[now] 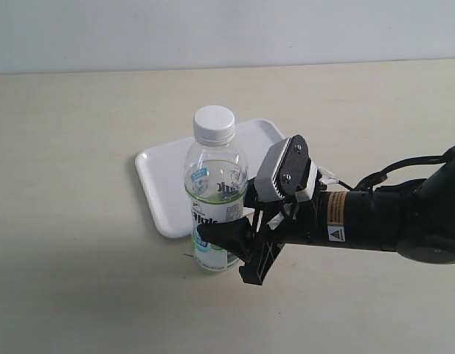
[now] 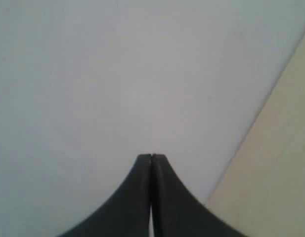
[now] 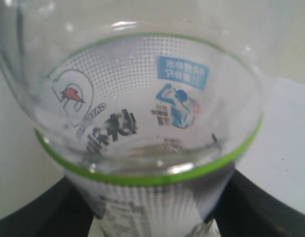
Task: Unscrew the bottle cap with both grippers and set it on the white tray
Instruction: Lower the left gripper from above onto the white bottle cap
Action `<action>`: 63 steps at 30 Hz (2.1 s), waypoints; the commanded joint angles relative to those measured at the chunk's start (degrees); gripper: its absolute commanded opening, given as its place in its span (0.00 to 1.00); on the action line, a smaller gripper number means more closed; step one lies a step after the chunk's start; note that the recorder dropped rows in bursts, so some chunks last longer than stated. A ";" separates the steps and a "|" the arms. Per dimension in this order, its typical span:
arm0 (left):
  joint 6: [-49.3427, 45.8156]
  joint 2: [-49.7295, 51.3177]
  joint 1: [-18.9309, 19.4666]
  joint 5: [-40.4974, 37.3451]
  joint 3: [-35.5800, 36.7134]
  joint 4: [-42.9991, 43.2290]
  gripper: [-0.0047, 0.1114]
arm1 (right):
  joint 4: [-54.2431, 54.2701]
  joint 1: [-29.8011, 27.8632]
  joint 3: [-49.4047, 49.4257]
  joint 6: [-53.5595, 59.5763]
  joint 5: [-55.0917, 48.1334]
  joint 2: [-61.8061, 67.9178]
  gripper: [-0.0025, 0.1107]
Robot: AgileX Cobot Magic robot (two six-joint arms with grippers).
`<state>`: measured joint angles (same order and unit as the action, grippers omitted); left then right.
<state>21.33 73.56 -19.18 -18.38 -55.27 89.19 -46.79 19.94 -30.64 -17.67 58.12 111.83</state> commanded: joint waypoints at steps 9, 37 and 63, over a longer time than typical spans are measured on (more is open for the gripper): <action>-65.23 7.27 -12.20 -33.90 -18.22 -82.00 0.04 | 0.20 0.08 -0.19 -0.54 -1.72 0.13 0.02; -56.41 10.83 -13.56 -41.43 -30.95 -106.21 0.28 | 0.20 0.08 -0.19 -0.43 -1.94 0.13 0.02; -47.42 17.82 -24.73 -41.13 -31.29 -98.37 0.55 | 0.50 0.08 -0.19 -0.43 -1.94 0.13 0.02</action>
<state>-27.68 90.15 -43.59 -58.88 -86.05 -9.58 -46.68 19.94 -30.78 -17.67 57.90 111.83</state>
